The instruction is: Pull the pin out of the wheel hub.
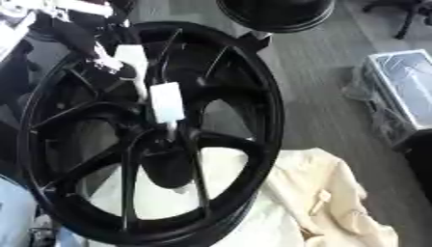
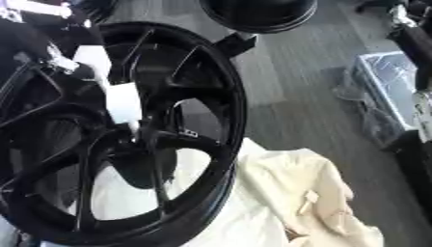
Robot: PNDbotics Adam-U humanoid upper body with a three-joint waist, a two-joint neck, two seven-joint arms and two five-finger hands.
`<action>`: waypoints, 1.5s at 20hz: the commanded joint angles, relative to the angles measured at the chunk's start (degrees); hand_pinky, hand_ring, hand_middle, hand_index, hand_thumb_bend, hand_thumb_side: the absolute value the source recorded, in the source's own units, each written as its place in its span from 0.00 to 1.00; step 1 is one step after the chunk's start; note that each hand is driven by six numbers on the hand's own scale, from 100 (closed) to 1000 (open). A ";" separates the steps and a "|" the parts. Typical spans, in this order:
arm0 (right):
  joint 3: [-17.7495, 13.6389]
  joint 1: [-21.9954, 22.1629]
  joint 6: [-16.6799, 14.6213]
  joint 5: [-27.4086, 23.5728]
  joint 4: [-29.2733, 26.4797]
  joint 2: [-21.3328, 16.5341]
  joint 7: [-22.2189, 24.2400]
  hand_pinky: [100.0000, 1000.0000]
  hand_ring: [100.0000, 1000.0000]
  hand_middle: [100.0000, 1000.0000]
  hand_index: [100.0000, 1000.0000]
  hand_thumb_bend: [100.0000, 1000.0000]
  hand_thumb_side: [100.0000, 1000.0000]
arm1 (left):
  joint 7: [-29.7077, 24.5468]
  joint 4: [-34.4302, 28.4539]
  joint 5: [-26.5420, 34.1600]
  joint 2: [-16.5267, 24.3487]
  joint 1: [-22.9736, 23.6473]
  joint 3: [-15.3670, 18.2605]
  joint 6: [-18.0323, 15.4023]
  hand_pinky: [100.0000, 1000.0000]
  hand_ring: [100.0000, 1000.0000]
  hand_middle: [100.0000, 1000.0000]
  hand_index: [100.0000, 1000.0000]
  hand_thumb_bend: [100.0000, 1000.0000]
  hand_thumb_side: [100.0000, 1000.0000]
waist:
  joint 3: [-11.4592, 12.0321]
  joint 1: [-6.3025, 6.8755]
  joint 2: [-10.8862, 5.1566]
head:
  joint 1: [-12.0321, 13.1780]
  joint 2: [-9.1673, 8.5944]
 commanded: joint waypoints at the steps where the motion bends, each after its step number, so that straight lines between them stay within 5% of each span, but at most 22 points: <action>1: -0.48 -0.34 -0.06 -0.30 -0.54 -1.18 -0.21 0.89 0.69 0.62 0.81 0.05 0.32 | 0.02 -0.18 -0.47 0.89 -0.82 0.74 -0.02 0.79 0.81 0.73 0.74 0.42 0.38 | -0.08 -0.19 -0.91 | 0.08 0.05; 15: -0.46 -0.29 -0.07 -0.35 -0.55 -1.15 -0.22 0.89 0.69 0.62 0.81 0.05 0.32 | 0.02 -0.04 -0.82 0.84 -0.88 0.77 -0.04 0.78 0.81 0.72 0.72 0.37 0.33 | -0.03 -0.13 -0.90 | 0.08 0.05; 16: -0.41 -0.24 -0.04 -0.36 -0.51 -1.10 -0.17 0.89 0.69 0.62 0.81 0.04 0.33 | 0.02 0.05 -1.01 0.86 -0.82 0.70 0.03 0.76 0.78 0.70 0.69 0.23 0.16 | -0.04 -0.11 -0.84 | 0.03 -0.01; 18: -0.35 -0.20 -0.02 -0.36 -0.44 -1.02 -0.05 0.89 0.69 0.62 0.81 0.04 0.33 | 0.02 0.23 -1.52 0.79 -0.76 0.65 0.14 0.76 0.78 0.70 0.69 0.23 0.16 | -0.06 -0.10 -0.78 | -0.01 -0.07; 19: -0.35 -0.18 -0.02 -0.36 -0.42 -1.01 -0.01 0.89 0.69 0.62 0.81 0.04 0.33 | 0.02 0.29 -1.67 0.77 -0.77 0.71 0.15 0.75 0.77 0.68 0.66 0.12 0.16 | -0.06 -0.10 -0.76 | -0.03 -0.08; 29: -0.39 -0.11 -0.04 -0.34 -0.34 -1.03 0.03 0.89 0.69 0.62 0.81 0.04 0.33 | 0.02 0.24 -1.90 0.75 -0.84 1.14 0.57 0.75 0.77 0.68 0.66 0.12 0.16 | -0.04 -0.09 -0.73 | -0.08 -0.08; 30: -0.38 -0.02 -0.02 -0.32 -0.31 -1.05 0.04 0.89 0.69 0.62 0.81 0.03 0.34 | 0.02 0.03 -1.96 0.79 -0.97 1.35 0.54 0.68 0.68 0.58 0.50 0.04 0.05 | -0.02 -0.10 -0.73 | -0.07 -0.06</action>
